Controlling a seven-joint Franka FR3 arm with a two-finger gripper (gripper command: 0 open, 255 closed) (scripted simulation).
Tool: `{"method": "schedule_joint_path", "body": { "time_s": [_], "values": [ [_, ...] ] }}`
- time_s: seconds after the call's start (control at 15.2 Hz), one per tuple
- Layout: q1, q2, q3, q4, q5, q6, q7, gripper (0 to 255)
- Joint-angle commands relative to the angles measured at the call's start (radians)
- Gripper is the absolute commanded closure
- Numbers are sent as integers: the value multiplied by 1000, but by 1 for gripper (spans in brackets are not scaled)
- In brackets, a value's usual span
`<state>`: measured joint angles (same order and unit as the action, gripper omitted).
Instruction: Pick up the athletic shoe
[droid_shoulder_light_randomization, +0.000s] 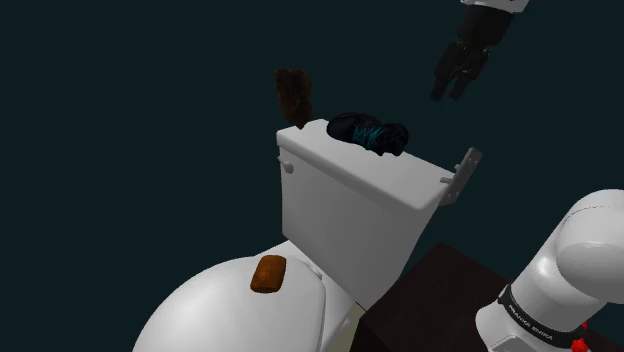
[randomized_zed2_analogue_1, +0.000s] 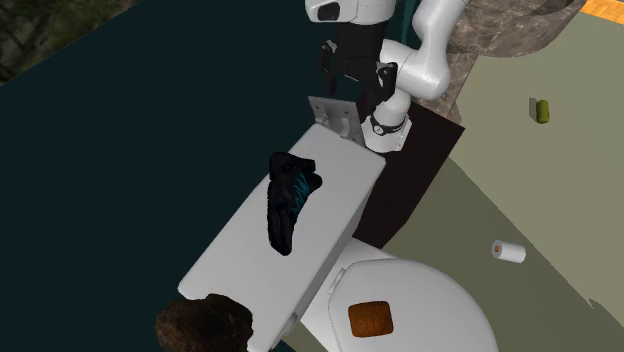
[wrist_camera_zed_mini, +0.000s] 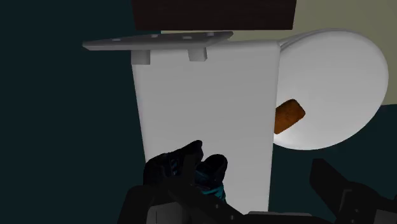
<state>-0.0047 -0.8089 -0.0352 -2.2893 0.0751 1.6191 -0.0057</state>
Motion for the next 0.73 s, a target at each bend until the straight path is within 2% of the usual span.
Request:
{"method": "schedule_joint_path", "body": {
  "time_s": [0.0, 0.66],
  "values": [
    [0, 0, 0, 0, 0, 0, 0, 0],
    [97, 409, -119, 205, -1, 135, -353, 0]
  ]
}}
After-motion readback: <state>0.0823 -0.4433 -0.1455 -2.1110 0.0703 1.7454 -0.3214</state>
